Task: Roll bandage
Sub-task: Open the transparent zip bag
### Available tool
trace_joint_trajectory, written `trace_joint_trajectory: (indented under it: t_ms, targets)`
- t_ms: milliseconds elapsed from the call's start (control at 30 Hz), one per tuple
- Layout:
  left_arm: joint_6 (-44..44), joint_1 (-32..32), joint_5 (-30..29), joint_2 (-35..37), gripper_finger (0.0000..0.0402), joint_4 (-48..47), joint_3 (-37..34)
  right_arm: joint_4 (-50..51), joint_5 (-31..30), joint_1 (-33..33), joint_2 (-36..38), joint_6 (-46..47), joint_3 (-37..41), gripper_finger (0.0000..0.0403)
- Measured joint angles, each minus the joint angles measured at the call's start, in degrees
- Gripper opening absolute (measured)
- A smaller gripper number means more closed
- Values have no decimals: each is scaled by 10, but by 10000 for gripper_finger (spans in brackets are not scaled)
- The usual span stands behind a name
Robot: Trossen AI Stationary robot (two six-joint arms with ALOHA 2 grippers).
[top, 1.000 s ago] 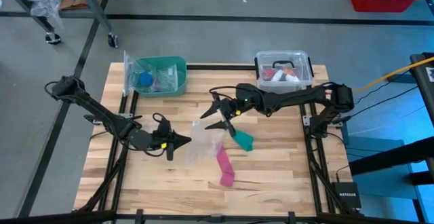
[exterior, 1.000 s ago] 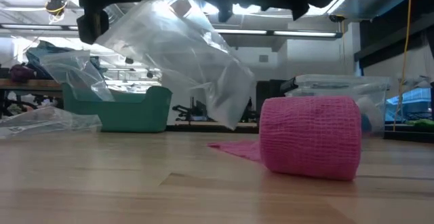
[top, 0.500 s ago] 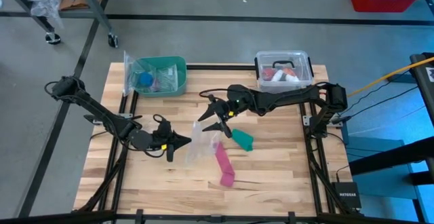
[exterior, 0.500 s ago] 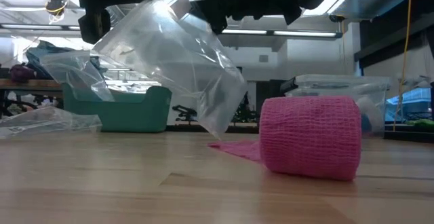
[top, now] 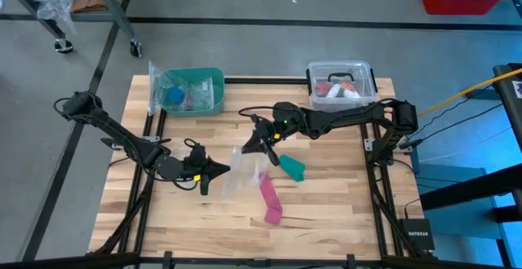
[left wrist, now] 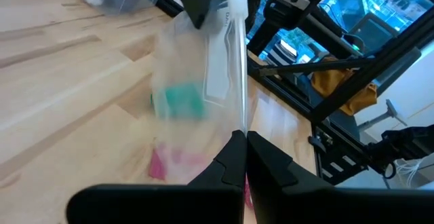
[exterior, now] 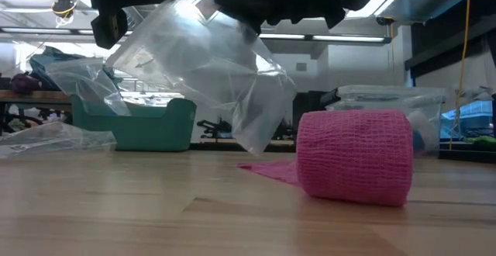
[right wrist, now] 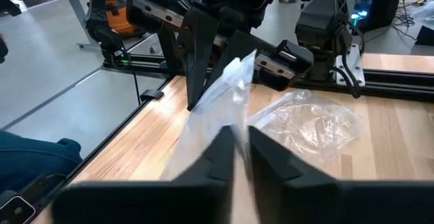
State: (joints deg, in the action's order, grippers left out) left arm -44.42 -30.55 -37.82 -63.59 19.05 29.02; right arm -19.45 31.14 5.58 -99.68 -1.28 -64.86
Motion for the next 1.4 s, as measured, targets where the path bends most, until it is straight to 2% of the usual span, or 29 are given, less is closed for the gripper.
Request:
trace_joint_trajectory:
  t_ms: [100, 233, 400, 533, 767, 900, 1400]
  targets:
    - [-1, 0, 0, 0, 0, 0, 0, 0, 0, 0, 0, 0, 0, 8]
    - [-1, 0, 0, 0, 0, 0, 0, 0, 0, 0, 0, 32, 0, 18]
    - [0, 0, 0, 0, 9, 0, 0, 0, 20, 0, 0, 47, 0, 5]
    - [12, 0, -1, 0, 43, 0, 0, -1, 49, 0, 0, 79, 0, 6]
    - [-1, 0, -1, 0, 128, 3, 0, -4, 81, 0, 3, 85, 0, 4]
    - [-3, 0, -1, 1, 154, 26, 0, -6, 106, 1, 15, 85, 0, 4]
    - [44, 15, -10, 2, 162, 154, 0, 1, 134, 0, 47, 84, 0, 2]
